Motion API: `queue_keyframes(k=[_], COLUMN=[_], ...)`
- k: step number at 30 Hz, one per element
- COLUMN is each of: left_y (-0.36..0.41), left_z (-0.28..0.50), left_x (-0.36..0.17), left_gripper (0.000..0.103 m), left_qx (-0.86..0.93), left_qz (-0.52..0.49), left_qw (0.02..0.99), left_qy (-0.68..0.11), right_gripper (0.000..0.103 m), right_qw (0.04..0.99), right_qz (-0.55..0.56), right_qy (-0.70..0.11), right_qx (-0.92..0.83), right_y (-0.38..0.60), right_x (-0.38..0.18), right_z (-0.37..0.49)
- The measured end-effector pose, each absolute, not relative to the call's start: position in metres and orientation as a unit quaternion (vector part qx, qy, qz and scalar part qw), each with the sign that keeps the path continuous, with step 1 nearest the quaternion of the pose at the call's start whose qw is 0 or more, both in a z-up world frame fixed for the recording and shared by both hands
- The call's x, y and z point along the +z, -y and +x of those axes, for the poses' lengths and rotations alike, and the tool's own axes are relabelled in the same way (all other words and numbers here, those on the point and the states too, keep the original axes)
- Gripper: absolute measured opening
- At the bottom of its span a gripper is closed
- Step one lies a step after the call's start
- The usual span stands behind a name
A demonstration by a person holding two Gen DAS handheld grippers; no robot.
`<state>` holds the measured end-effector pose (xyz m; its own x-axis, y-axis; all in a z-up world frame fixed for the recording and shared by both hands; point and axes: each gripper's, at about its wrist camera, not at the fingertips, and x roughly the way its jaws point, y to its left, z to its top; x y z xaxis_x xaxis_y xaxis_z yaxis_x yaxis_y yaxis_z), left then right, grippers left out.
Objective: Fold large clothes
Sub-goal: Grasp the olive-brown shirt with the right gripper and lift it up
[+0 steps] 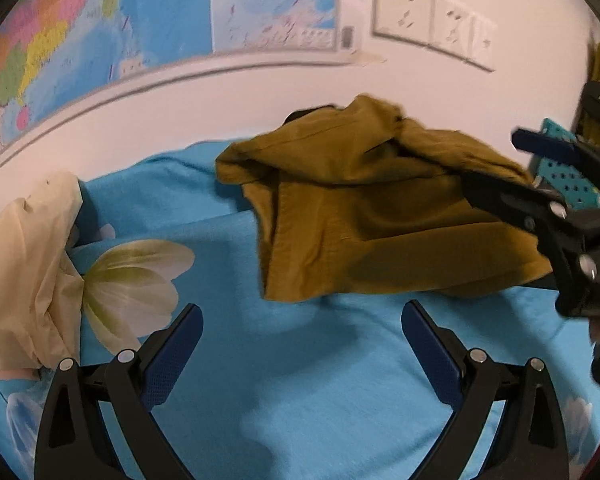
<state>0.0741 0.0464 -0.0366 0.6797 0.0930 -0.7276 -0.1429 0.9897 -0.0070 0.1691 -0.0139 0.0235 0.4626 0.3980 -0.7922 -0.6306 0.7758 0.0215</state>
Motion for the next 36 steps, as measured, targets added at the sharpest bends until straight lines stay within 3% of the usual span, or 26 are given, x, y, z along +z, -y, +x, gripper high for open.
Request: queue_keyframes(k=[8,9,10,11,12,13,14,17,18,20,21,22,32,33,34,35,36], left_y=[-0.073,-0.075,-0.076,-0.076,-0.077,-0.079,-0.080,-0.083,-0.084,-0.084,-0.087,-0.087,-0.099,-0.101,-0.102,-0.104,-0.106], left_z=[0.092,0.094,0.095,0.096,0.097,0.097,0.099,0.102,0.105,0.111,0.115,0.119,0.130,0.130,0.129,0.129,0.125], left_x=[-0.056,-0.058,-0.059,-0.060,-0.060,-0.061,-0.062,-0.063,-0.065,-0.065,-0.067,-0.068,-0.075,-0.076,-0.078,-0.080,-0.082], left_gripper=[0.096,0.096,0.096,0.096,0.096,0.096,0.096,0.096,0.096,0.096,0.096,0.096,0.096,0.096,0.096,0.096,0.096], left_qx=[0.093,0.094,0.095,0.095,0.094,0.093,0.090,0.085,0.083,0.080,0.079,0.081,0.077,0.078,0.079,0.077,0.075], left_qz=[-0.059,-0.061,-0.062,-0.062,-0.063,-0.065,-0.068,-0.070,-0.069,-0.063,-0.058,-0.053,-0.057,-0.058,-0.060,-0.063,-0.066], left_qw=[0.905,0.904,0.904,0.903,0.903,0.903,0.902,0.902,0.902,0.903,0.905,0.905,0.904,0.903,0.902,0.901,0.900], left_qy=[-0.411,-0.412,-0.413,-0.415,-0.415,-0.415,-0.416,-0.418,-0.418,-0.417,-0.413,-0.414,-0.417,-0.419,-0.420,-0.423,-0.424], right_gripper=[0.096,0.091,0.069,0.054,0.030,0.014,0.012,0.012,0.020,0.049,0.081,0.097,0.097,0.089,0.066,0.058,0.039], right_qw=[0.813,0.810,0.801,0.793,0.790,0.794,0.801,0.831,0.835,0.824,0.821,0.817,0.719,0.709,0.705,0.700,0.703], right_qz=[-0.239,-0.247,-0.252,-0.254,-0.253,-0.244,-0.232,-0.187,-0.180,-0.198,-0.213,-0.225,-0.414,-0.417,-0.418,-0.403,-0.386], right_qy=[-0.408,-0.405,-0.409,-0.415,-0.420,-0.418,-0.412,-0.390,-0.388,-0.393,-0.391,-0.386,-0.360,-0.371,-0.378,-0.399,-0.409], right_qx=[0.339,0.345,0.356,0.365,0.368,0.368,0.368,0.348,0.347,0.357,0.357,0.365,0.428,0.431,0.429,0.434,0.435], right_y=[-0.044,-0.048,-0.052,-0.053,-0.049,-0.043,-0.034,0.001,0.012,0.015,0.012,0.008,-0.084,-0.091,-0.094,-0.094,-0.092], right_x=[-0.016,-0.019,-0.021,-0.020,-0.014,-0.006,0.007,0.047,0.057,0.061,0.060,0.057,-0.021,-0.030,-0.034,-0.033,-0.027], right_z=[0.206,0.209,0.212,0.215,0.219,0.221,0.223,0.234,0.236,0.236,0.232,0.228,0.196,0.199,0.202,0.207,0.211])
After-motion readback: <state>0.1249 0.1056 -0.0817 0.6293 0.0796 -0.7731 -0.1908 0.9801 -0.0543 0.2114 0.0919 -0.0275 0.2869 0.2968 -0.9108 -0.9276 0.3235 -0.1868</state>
